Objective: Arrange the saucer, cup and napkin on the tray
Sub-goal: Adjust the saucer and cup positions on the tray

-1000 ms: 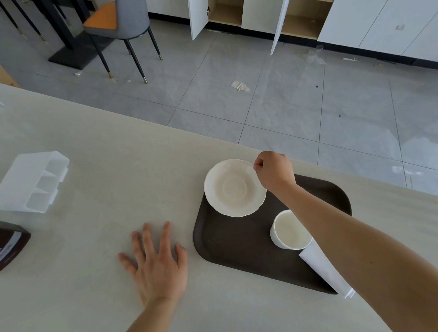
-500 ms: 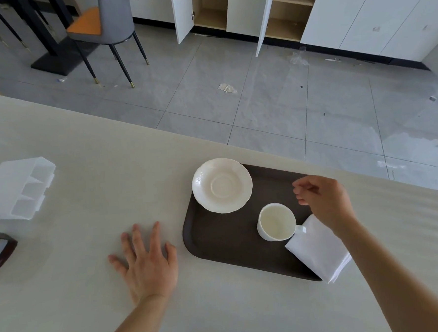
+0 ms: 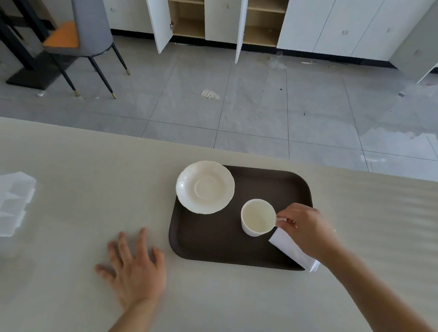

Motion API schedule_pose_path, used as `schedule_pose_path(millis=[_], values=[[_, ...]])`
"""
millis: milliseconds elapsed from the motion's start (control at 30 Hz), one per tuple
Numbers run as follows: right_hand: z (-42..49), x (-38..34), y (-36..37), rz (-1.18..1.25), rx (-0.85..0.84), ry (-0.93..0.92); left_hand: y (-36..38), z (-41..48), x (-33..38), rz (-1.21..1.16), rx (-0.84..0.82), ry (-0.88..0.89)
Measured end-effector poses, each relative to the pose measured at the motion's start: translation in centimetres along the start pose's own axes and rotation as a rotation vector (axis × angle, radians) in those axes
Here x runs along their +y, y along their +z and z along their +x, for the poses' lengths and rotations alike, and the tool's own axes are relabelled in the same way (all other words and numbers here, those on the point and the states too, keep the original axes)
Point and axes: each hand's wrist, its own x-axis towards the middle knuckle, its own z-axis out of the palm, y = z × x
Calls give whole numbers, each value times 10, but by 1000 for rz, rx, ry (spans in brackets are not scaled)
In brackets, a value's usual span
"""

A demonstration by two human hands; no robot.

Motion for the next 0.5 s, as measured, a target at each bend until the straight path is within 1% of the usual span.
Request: schedule_pose_path(millis=[233, 367, 500], values=[[14, -5, 5, 25, 95, 109, 7, 2, -5, 8, 13, 9], [21, -8, 12, 130, 188, 206, 7, 2, -5, 13, 14, 16], [30, -15, 21, 166, 251, 294, 7, 2, -5, 12, 11, 10]])
